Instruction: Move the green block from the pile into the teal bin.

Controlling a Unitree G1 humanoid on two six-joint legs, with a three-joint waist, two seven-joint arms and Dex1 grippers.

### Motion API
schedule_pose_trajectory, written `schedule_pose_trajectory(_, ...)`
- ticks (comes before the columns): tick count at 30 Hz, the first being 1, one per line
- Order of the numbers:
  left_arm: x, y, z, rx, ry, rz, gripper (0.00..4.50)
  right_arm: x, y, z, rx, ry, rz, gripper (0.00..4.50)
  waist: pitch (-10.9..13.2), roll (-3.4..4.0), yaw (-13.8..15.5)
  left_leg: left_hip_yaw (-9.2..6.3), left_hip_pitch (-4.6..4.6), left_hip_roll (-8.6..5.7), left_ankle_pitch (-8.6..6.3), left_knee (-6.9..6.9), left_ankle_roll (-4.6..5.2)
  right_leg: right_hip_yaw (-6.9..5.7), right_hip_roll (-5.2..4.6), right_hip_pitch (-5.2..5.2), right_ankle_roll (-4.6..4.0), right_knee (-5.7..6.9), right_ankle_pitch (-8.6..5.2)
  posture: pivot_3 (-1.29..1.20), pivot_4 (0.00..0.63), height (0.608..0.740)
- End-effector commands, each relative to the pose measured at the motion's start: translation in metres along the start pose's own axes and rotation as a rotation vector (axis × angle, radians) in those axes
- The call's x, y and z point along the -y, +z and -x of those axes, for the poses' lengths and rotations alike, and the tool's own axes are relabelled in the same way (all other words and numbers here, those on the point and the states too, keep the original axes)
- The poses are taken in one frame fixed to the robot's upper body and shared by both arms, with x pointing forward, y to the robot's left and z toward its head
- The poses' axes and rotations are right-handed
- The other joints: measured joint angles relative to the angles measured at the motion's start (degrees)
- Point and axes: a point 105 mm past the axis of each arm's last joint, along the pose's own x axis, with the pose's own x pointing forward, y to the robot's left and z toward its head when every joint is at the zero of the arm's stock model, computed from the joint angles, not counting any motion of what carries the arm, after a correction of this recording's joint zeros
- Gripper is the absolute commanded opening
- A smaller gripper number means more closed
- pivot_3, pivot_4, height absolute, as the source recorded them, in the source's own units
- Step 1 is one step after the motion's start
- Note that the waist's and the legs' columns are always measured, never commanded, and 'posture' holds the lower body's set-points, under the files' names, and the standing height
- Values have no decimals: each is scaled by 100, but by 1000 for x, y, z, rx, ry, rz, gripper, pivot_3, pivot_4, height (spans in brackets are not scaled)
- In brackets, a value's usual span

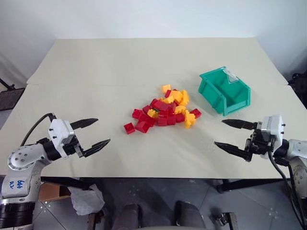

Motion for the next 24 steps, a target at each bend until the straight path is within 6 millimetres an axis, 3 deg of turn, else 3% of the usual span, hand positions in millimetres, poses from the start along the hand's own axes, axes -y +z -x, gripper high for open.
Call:
schedule_pose_trajectory(1, -2, 11, -2, 41, 16, -36, 4500, 2, 5, -2, 26, -13, 29, 4427, 0, 0, 17, 0, 0, 0, 0, 0, 0, 0, -1, 0, 0, 0, 0, 0, 150, 740)
schedule_pose_trajectory(4, 1, 13, -3, 68, 11, 12, 4500, 0, 7, -11, 42, -3, 10, 4427, 0, 0, 17, 0, 0, 0, -1, 1, 0, 0, 0, 0, 0, 1, 0, 0, 150, 740)
schedule_pose_trajectory(7, 7, 16, 0, 96, -16, 47, 4500, -6, 11, -28, 54, 48, -17, 3833, 0, 0, -13, 0, 2, 1, -1, 1, 0, 1, 0, 0, 0, 3, 0, 0, 150, 740)
schedule_pose_trajectory(13, 22, 11, 4, 121, -18, 101, 4500, -30, 18, -94, 52, 190, -52, 1667, 0, 0, -37, 6, 7, 14, -4, 1, -7, 3, 8, -7, -5, 8, 3, 0, 150, 740)
schedule_pose_trajectory(18, 25, 2, 9, 112, 41, 138, 4500, -36, 19, -137, 36, 212, -55, 29, 1, -2, 1, 3, -1, 10, -8, 9, -6, 2, 7, -8, -5, 7, 3, 0, 150, 740)
schedule_pose_trajectory(22, 30, 0, 11, 118, 86, 149, 4500, -38, 21, -174, 12, 230, -50, 29, 0, -2, -36, 5, -1, 13, -8, 10, -7, 2, 9, -13, -6, 14, 3, 0, 150, 740)
schedule_pose_trajectory(24, 33, 0, 10, 123, 112, 153, 4500, -27, 22, -196, 1, 176, -25, 29, 0, -2, -43, 5, 0, 14, -9, 9, -8, 3, 10, -14, -6, 15, 3, 0, 150, 740)
